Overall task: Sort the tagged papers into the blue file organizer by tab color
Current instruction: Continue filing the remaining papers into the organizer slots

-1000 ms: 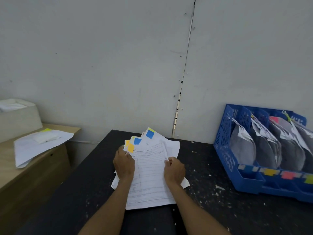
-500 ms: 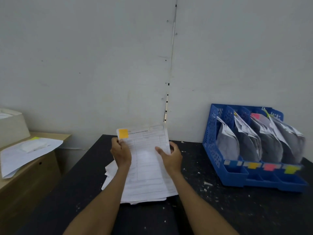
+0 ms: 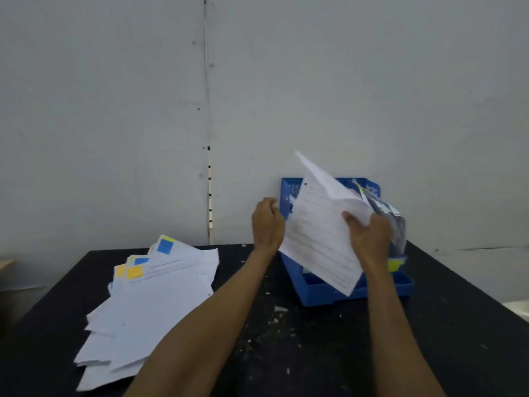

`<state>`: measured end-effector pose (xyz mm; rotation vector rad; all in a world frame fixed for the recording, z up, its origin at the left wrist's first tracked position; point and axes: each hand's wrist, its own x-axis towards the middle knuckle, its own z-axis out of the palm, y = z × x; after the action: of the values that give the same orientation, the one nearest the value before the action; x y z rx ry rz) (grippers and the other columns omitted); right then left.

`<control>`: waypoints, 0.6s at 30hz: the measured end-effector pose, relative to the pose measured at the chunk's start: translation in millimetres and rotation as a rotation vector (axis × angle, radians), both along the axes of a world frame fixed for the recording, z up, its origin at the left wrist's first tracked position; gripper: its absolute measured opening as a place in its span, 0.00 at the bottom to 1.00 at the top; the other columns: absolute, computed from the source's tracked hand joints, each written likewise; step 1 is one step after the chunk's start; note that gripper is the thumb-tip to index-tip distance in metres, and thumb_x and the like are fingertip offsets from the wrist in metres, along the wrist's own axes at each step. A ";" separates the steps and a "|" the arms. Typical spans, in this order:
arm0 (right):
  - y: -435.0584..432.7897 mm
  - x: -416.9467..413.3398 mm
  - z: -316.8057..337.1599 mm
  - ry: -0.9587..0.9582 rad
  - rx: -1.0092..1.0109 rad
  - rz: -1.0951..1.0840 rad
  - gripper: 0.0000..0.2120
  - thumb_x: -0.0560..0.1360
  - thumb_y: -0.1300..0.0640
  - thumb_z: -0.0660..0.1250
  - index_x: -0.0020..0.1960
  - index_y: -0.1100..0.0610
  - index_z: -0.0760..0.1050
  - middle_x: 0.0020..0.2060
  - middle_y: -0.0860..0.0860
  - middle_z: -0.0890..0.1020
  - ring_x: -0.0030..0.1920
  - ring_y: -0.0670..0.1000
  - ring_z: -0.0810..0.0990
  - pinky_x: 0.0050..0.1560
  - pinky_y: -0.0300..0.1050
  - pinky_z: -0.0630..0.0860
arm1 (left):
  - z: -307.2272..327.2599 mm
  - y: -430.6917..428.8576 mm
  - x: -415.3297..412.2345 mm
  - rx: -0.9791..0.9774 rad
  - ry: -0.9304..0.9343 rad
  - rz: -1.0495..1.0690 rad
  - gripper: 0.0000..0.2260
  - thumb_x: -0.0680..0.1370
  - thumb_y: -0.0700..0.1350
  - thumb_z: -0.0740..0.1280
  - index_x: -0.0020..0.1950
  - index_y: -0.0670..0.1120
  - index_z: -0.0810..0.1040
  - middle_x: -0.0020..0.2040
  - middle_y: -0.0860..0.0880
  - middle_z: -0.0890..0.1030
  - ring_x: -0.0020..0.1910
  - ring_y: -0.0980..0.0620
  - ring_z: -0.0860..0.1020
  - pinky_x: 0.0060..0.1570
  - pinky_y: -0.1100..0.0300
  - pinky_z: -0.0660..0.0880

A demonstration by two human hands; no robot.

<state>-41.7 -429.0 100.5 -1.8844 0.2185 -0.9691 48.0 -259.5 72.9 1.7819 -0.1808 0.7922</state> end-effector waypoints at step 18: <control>-68.7 -13.4 -27.3 -0.098 -0.326 -0.282 0.19 0.75 0.56 0.70 0.65 0.53 0.73 0.59 0.51 0.79 0.58 0.52 0.79 0.52 0.52 0.81 | 15.8 -121.9 20.1 0.963 0.289 0.195 0.17 0.82 0.54 0.55 0.59 0.46 0.78 0.68 0.43 0.72 0.73 0.43 0.61 0.73 0.39 0.48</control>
<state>-55.1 -497.7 73.1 -2.1309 0.2867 -1.3515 68.2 -381.4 88.7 2.8357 -0.2169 0.5991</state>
